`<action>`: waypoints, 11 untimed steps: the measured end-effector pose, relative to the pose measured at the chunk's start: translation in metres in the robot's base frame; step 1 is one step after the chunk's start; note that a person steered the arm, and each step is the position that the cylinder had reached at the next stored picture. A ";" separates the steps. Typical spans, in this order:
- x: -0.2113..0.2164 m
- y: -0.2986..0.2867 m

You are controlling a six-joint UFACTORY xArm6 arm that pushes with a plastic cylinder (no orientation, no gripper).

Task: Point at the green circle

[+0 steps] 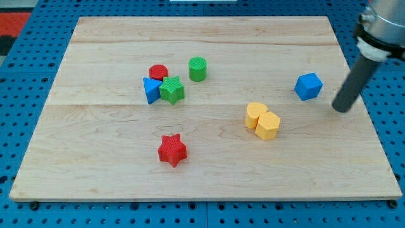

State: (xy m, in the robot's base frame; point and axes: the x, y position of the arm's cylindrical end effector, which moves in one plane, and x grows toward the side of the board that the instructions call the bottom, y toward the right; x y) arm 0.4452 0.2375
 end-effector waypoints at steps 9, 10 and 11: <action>-0.162 -0.255; -0.151 -0.269; -0.148 -0.279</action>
